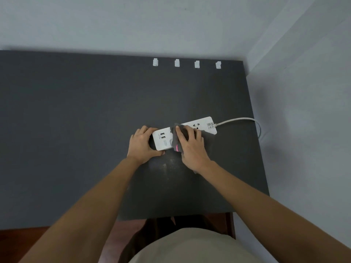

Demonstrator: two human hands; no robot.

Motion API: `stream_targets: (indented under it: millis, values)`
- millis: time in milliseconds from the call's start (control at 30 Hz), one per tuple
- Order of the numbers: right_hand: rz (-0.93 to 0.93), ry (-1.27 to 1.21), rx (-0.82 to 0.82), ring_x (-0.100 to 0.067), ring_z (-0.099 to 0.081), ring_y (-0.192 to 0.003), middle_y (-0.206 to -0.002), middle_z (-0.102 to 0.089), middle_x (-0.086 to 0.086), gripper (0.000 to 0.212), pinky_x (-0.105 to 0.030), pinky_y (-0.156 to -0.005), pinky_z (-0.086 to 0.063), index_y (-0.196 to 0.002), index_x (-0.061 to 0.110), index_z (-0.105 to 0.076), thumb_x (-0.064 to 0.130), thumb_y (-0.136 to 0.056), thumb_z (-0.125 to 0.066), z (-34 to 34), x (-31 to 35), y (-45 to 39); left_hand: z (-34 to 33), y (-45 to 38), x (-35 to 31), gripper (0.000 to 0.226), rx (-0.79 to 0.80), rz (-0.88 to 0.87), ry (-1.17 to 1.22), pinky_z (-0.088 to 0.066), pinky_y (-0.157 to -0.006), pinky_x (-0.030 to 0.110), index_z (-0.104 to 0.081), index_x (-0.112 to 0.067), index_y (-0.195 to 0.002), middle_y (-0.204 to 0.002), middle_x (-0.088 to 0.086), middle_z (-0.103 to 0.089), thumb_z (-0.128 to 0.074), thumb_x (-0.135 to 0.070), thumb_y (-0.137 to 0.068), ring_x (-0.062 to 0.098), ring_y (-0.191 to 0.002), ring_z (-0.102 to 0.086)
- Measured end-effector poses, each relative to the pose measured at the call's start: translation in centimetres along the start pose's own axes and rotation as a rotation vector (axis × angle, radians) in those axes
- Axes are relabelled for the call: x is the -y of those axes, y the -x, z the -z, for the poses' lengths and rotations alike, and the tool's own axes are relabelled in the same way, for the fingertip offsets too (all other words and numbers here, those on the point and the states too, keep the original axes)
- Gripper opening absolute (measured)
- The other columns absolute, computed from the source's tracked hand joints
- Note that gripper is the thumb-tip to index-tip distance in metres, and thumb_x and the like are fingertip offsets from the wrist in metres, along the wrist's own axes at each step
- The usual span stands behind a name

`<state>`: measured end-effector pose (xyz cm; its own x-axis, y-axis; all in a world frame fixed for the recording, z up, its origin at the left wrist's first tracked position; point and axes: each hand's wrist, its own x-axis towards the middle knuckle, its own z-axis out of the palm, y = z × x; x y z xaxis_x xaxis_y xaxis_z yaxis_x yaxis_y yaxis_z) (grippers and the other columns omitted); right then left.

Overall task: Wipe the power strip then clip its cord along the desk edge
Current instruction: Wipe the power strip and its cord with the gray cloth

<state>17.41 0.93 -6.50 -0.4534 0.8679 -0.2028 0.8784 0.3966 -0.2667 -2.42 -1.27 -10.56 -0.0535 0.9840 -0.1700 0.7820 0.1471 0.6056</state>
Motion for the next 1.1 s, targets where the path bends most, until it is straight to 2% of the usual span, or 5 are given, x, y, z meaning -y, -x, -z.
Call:
stream_targets:
  millis: [400,533,667,933,1100]
  values:
    - [0.201,0.195,0.156,-0.037,-0.040,-0.113,-0.123,-0.044,-0.019,0.071,-0.048,-0.091,-0.038,-0.146,0.023,-0.021,0.001,-0.085,-0.049,1.2,-0.2,1.7,0.2,0.0,-0.1,0.079,0.014,-0.004,-0.025,-0.041,-0.083,0.037,-0.054,-0.027,-0.122,-0.102,-0.002,-0.054,-0.082,-0.050,-0.052,0.019,-0.096,-0.050]
    - [0.281,0.203,0.369,-0.032,-0.037,-0.113,-0.118,-0.041,-0.012,0.051,-0.047,-0.095,-0.038,-0.130,0.027,-0.049,0.004,-0.084,-0.048,4.9,-0.8,-0.1,0.2,-0.1,-0.2,0.080,0.024,0.001,-0.031,-0.040,-0.083,0.036,-0.054,-0.027,-0.122,-0.102,-0.003,-0.053,-0.083,-0.048,-0.051,0.019,-0.096,-0.050]
    - [0.059,0.067,-0.074,-0.037,-0.036,-0.115,-0.135,-0.040,-0.016,0.065,-0.049,-0.095,-0.040,-0.132,0.018,-0.047,-0.008,-0.072,-0.049,5.6,-2.0,-0.4,0.2,-0.2,-0.1,0.080,0.019,0.005,-0.028,-0.040,-0.082,0.035,-0.054,-0.027,-0.122,-0.103,-0.002,-0.053,-0.084,-0.048,-0.051,0.019,-0.096,-0.051]
    - [0.332,0.151,0.188,-0.033,-0.022,-0.143,-0.154,-0.029,-0.009,0.070,-0.045,-0.114,-0.029,-0.145,0.008,-0.027,0.009,-0.077,-0.009,2.2,-6.5,1.8,0.2,-0.1,0.0,0.080,0.024,-0.007,-0.055,-0.039,-0.082,0.034,-0.053,-0.028,-0.123,-0.103,-0.003,-0.053,-0.083,-0.049,-0.052,0.018,-0.096,-0.050]
    - [0.057,0.014,0.105,-0.026,-0.014,-0.146,-0.155,-0.027,-0.009,0.066,-0.034,-0.120,-0.010,-0.144,0.009,-0.027,-0.009,-0.082,-0.040,4.3,-9.8,2.8,0.2,-0.2,0.0,0.080,0.029,-0.003,-0.042,-0.039,-0.083,0.034,-0.052,-0.028,-0.124,-0.105,-0.003,-0.053,-0.082,-0.049,-0.053,0.017,-0.097,-0.050]
